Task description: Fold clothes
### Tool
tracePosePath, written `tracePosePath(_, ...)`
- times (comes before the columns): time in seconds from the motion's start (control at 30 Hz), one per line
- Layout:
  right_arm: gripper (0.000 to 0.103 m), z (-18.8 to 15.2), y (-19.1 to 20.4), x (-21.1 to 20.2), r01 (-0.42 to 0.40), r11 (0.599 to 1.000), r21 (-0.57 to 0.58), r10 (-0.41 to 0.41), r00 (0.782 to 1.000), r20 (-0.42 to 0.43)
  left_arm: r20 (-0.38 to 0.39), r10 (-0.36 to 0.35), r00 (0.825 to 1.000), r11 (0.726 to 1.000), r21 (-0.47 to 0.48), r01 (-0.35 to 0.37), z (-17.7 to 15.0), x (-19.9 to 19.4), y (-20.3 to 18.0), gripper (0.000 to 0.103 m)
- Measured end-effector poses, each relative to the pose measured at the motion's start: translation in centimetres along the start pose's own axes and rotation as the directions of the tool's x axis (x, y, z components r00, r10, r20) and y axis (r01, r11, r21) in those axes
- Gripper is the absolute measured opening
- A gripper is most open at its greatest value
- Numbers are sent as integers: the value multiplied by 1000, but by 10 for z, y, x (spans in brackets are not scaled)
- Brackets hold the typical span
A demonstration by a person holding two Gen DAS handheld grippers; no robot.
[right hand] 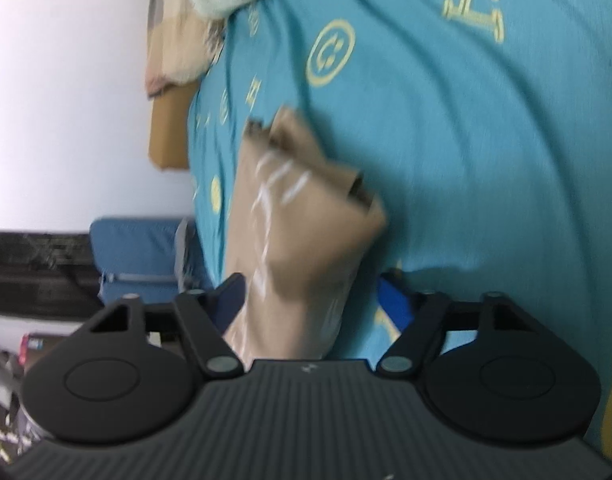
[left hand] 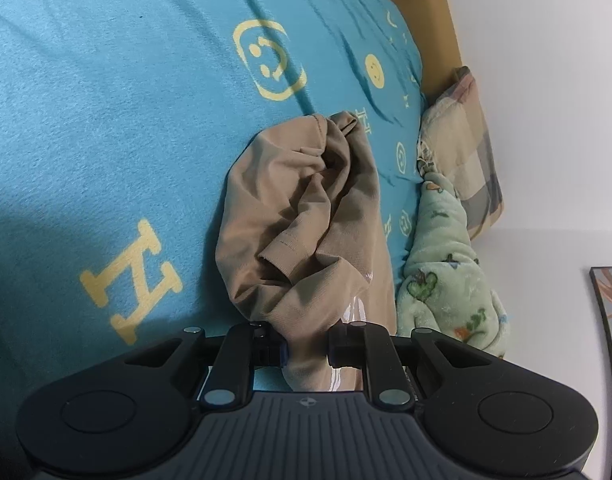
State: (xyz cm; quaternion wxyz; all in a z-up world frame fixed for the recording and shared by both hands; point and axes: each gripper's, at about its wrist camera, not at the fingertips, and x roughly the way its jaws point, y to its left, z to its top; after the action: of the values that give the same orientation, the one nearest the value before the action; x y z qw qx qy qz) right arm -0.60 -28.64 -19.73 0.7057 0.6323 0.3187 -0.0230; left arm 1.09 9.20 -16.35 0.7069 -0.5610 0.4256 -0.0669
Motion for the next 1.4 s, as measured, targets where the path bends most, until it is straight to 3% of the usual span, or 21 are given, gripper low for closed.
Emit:
tracePosePath(0.1, 49, 7, 0, 3, 12, 1000, -26, -11, 999, 41, -1, -7, 1000, 1000, 22, 7, 0, -4, -4, 17)
tracePosePath(0.13, 29, 8, 0, 3, 26, 999, -37, -24, 998, 49, -3, -11, 1000, 1000, 27, 11, 0, -7, -6, 17)
tracePosePath(0.17, 21, 6, 1, 1, 30, 998, -47, -27, 998, 56, -5, -16, 1000, 999, 31, 16, 0, -10, -7, 17)
tracePosePath(0.23, 15, 2, 3, -6, 23, 998, -65, -18, 997, 69, -9, -25, 1000, 999, 41, 26, 0, -16, -11, 17)
tracePosePath(0.4, 8, -17, 23, -46, 0, 987, -161, 24, 989, 147, -21, -48, 999, 997, 65, 50, 0, -31, -20, 17)
tracePosePath(0.57, 5, -22, 48, -99, -34, 968, -250, 99, 964, 248, -51, -78, 996, 987, 138, 85, -13, -44, -52, 17)
tracePosePath(0.73, 6, -14, 46, -110, 3, 963, -269, 50, 980, 190, -60, -65, 996, 982, 176, 75, -22, -45, -66, 17)
tracePosePath(0.9, 11, -13, 24, -103, -45, 989, -143, 58, 994, 88, -63, -59, 996, 991, 120, 66, -19, -46, -48, 17)
tracePosePath(0.93, 24, -13, 22, -102, -54, 991, -121, 64, 995, 77, -65, -60, 996, 992, 111, 67, -18, -47, -44, 17)
tracePosePath(0.97, 55, -14, 21, -101, -74, 992, -100, 81, 994, 69, -66, -61, 996, 992, 106, 67, -17, -47, -42, 17)
tracePosePath(1.03, 94, -18, 18, -100, -125, 990, -59, 128, 990, 55, -64, -66, 996, 993, 95, 72, -17, -47, -38, 17)
tracePosePath(1.13, 94, -26, 17, -94, -169, 986, -17, 168, 986, -14, -56, -64, 996, 993, 99, 69, -18, -47, -34, 17)
tracePosePath(1.3, 94, -36, 10, -81, -135, 989, 55, 140, 986, -96, -53, -70, 996, 995, 73, 73, -15, -47, -27, 17)
tracePosePath(1.4, 94, -35, 12, -89, -161, 985, 65, 165, 985, -58, -51, -76, 996, 995, 56, 79, -14, -49, -24, 17)
